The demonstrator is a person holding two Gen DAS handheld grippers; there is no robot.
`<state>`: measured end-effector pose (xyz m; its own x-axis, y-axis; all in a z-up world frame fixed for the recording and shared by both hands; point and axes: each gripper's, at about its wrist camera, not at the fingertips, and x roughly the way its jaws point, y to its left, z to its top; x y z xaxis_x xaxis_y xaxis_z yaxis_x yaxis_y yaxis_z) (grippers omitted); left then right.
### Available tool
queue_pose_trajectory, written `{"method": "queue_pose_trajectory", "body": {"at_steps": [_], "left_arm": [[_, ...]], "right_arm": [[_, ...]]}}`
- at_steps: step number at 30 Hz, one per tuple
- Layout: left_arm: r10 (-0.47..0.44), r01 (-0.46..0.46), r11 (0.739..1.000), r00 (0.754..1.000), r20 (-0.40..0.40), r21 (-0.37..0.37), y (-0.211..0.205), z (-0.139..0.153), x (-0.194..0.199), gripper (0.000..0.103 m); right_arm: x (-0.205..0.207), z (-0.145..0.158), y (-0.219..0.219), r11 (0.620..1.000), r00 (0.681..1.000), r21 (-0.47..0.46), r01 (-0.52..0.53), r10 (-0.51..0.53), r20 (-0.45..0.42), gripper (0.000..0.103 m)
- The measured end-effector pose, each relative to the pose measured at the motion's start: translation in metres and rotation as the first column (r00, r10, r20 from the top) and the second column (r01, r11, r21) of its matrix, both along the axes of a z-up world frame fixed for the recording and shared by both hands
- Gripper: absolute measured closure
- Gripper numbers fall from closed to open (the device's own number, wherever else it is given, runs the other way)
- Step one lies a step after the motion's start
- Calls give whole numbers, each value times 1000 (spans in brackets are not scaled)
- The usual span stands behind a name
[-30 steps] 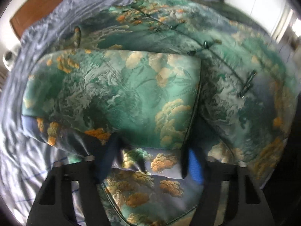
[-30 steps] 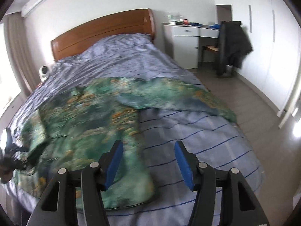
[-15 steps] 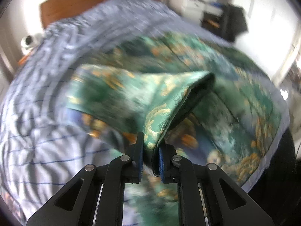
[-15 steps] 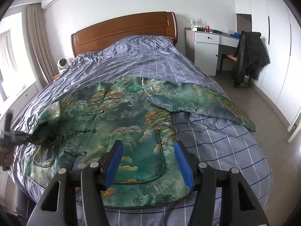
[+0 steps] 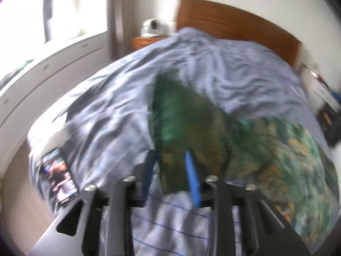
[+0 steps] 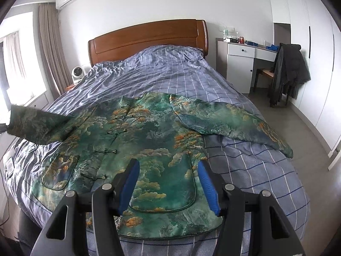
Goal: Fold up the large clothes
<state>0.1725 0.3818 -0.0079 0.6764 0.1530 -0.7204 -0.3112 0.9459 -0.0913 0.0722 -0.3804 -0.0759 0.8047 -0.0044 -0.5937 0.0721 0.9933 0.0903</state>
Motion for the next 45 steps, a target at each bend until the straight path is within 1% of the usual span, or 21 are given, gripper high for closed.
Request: {"method": "queue_pose_trajectory", "body": {"at_steps": [2, 4, 6, 7, 9, 11, 12, 16, 18, 20, 23, 25, 26, 27, 29, 31, 32, 35, 41, 44, 45], "left_arm": [[65, -65, 998, 998, 1, -23, 13, -9, -8, 47], [79, -80, 995, 997, -10, -54, 11, -22, -14, 46], [25, -28, 995, 999, -31, -92, -4, -35, -24, 40], [-15, 10, 994, 999, -42, -108, -14, -41, -30, 37], [-135, 122, 979, 988, -74, -163, -48, -59, -40, 27], [-264, 235, 944, 959, -106, -230, -86, -77, -47, 23], [-339, 298, 917, 933, -122, -266, -111, -92, -55, 21], [-481, 396, 836, 862, -161, -379, -171, -130, -66, 19], [-515, 417, 816, 839, -177, -400, -192, -140, -68, 19], [-533, 429, 808, 824, -192, -403, -207, -150, -64, 16], [-550, 444, 804, 808, -211, -396, -219, -158, -60, 14], [-555, 455, 807, 803, -219, -376, -226, -161, -60, 23], [-562, 463, 805, 796, -227, -371, -228, -163, -62, 47], [-566, 468, 805, 790, -235, -363, -230, -164, -62, 66], [-567, 472, 805, 792, -227, -360, -227, -163, -64, 81], [-568, 473, 799, 796, -209, -373, -226, -159, -67, 85], [-570, 477, 798, 796, -203, -369, -225, -156, -69, 86], [-581, 498, 794, 792, -190, -349, -224, -149, -76, 88], [-592, 516, 786, 787, -173, -342, -219, -143, -85, 88], [-588, 516, 795, 785, -195, -319, -220, -151, -81, 86], [-581, 513, 803, 788, -205, -305, -222, -154, -77, 82]], "right_arm": [[-1, 0, -2, 1000, 1000, 4, 7, -7, 0, 45], [-2, 0, -10, 1000, 1000, 12, 23, -23, -3, 45], [-3, -2, -19, 999, 999, 9, 44, -44, -13, 43], [-3, -3, -24, 998, 998, 6, 55, -55, -20, 37], [-1, -11, -39, 998, 997, 3, 69, -69, -44, 30], [2, -22, -53, 997, 993, 9, 79, -78, -83, 29], [4, -32, -65, 996, 990, 28, 84, -80, -119, 29], [12, -70, -98, 987, 972, 146, 72, -37, -233, 29], [18, -87, -106, 979, 961, 195, 54, 3, -277, 29], [26, -108, -110, 964, 946, 265, 9, 78, -316, 29], [37, -129, -106, 952, 921, 302, -42, 154, -358, 29], [40, -138, -102, 949, 913, 310, -64, 181, -366, 29], [41, -141, -100, 945, 909, 318, -69, 191, -370, 31], [42, -142, -98, 943, 907, 324, -74, 199, -371, 36], [42, -141, -92, 950, 902, 298, -96, 210, -378, 76], [39, -136, -87, 959, 904, 263, -106, 203, -376, 86], [37, -132, -85, 959, 907, 259, -111, 205, -369, 87], [27, -119, -80, 965, 914, 227, -130, 206, -350, 89], [8, -101, -88, 964, 918, 229, -131, 206, -338, 89], [2, -98, -90, 964, 917, 228, -138, 212, -339, 89], [1, -99, -90, 967, 919, 214, -139, 206, -337, 89]]}}
